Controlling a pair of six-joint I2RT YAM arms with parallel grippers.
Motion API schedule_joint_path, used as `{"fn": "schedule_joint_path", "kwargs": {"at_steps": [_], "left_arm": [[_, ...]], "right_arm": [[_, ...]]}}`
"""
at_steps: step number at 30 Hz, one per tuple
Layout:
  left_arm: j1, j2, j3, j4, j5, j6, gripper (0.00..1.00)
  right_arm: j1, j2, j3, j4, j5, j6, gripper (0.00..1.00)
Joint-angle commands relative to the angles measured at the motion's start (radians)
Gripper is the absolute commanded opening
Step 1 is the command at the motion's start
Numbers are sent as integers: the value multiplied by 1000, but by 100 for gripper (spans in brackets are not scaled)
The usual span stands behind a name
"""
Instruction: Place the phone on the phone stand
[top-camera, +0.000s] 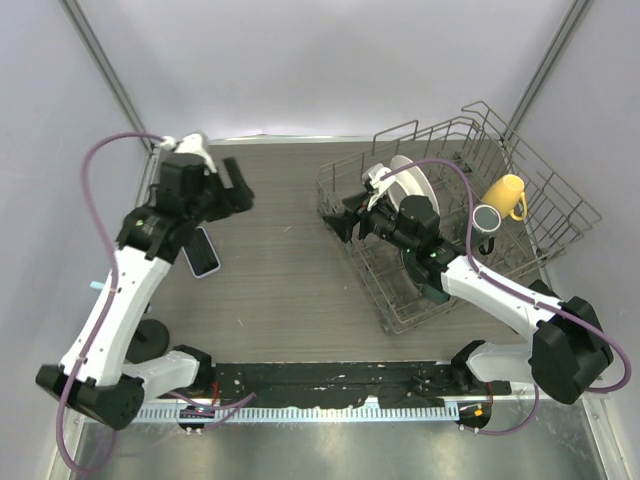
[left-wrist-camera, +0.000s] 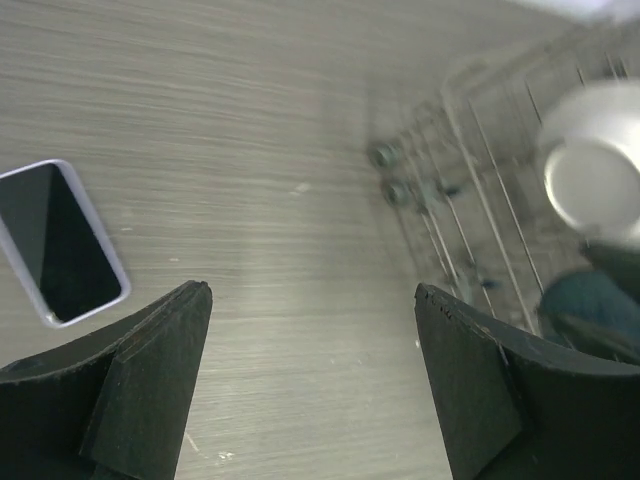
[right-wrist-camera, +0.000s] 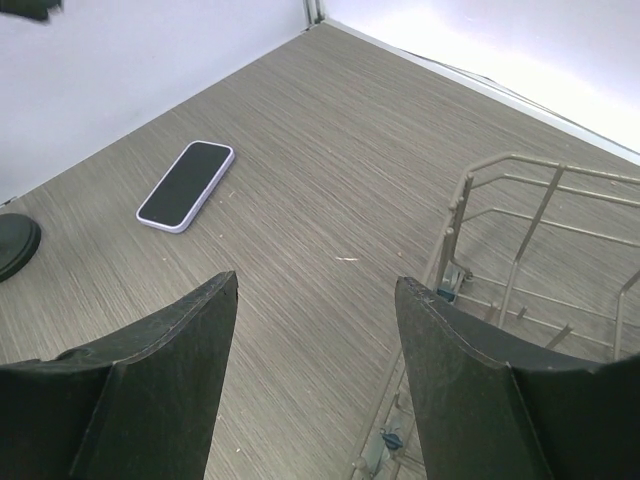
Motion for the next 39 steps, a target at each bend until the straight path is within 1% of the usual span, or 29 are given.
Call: {"fn": "schedule_joint_path", "kwargs": {"at_steps": [1, 3, 4, 6, 7, 8, 9, 10, 11, 12, 13, 14, 15, 17, 18, 19, 21, 22, 23, 25, 26, 27, 28, 29, 32, 33, 34, 36, 39], "left_arm": [[-139, 12, -10, 140, 56, 94, 87], [-152, 5, -35, 176, 97, 108, 88], [-152, -5, -44, 186, 117, 109, 88], [-154, -40, -88, 216, 167, 111, 88], [-154, -52, -105, 227, 213, 109, 88], [-154, -83, -124, 250, 238, 109, 89], [-154, -98, -163, 261, 299, 109, 89], [-153, -112, -184, 271, 319, 106, 90], [-152, -129, -203, 293, 341, 100, 90], [-154, -158, -242, 304, 359, 95, 90], [-153, -173, -257, 313, 405, 92, 91], [-152, -187, -280, 324, 421, 88, 91], [-152, -215, -291, 328, 434, 83, 91], [-153, -239, -308, 339, 480, 79, 91], [-154, -250, -316, 342, 494, 79, 91], [-153, -268, -317, 341, 508, 80, 92], [-152, -285, -316, 338, 527, 89, 92], [-154, -298, -313, 336, 530, 92, 93], [-154, -304, -311, 336, 549, 94, 93], [-154, -310, -308, 334, 583, 95, 93], [-154, -313, -302, 330, 609, 98, 93], [-154, -313, -299, 319, 622, 98, 93], [-153, -322, -296, 304, 631, 100, 93], [-152, -328, -294, 296, 645, 109, 93], [-153, -362, -296, 270, 648, 121, 93], [-154, -370, -297, 264, 652, 128, 93], [-153, -377, -297, 258, 658, 129, 94], [-152, -396, -308, 256, 675, 137, 94], [-154, -404, -311, 250, 686, 129, 95]], "right_arm": [[-6, -43, 61, -21, 70, 8, 70], [-5, -43, 96, -100, 109, 11, 70], [-5, -48, 136, -132, 171, 20, 70], [-6, -61, 162, -230, 233, 42, 70], [-5, -74, 173, -261, 289, 51, 70], [-6, -112, 173, -293, 381, 80, 70], [-6, -135, 176, -367, 435, 100, 70], [-6, -162, 180, -401, 498, 123, 70], [-6, -214, 183, -460, 673, 190, 70], [-6, -247, 187, -558, 754, 221, 70], [-6, -273, 197, -612, 841, 252, 70], [-8, -320, 205, -667, 979, 299, 71], [-9, -343, 214, -783, 1064, 330, 71], [-23, -382, 243, -914, 1210, 401, 71], [-32, -420, 246, -1020, 1314, 462, 71], [-45, -436, 243, -1068, 1347, 488, 71], [-118, -456, 243, -1175, 1361, 549, 71], [-158, -469, 243, -1202, 1332, 570, 70], [-233, -469, 243, -1243, 1312, 583, 71], [-324, -469, 237, -1265, 1232, 603, 70], [-427, -466, 230, -1278, 1214, 606, 71], [-483, -465, 207, -1279, 1182, 602, 70], [-541, -460, 196, -1277, 1116, 584, 70], [-677, -462, 184, -1274, 1076, 574, 70], [-851, -483, 125, -1236, 924, 518, 71], [-953, -485, 107, -1231, 892, 501, 70], [-991, -482, 102, -1229, 849, 496, 70], [-1029, -463, 101, -1226, 838, 508, 70], [-1048, -451, 64, -1194, 818, 519, 72]]}}
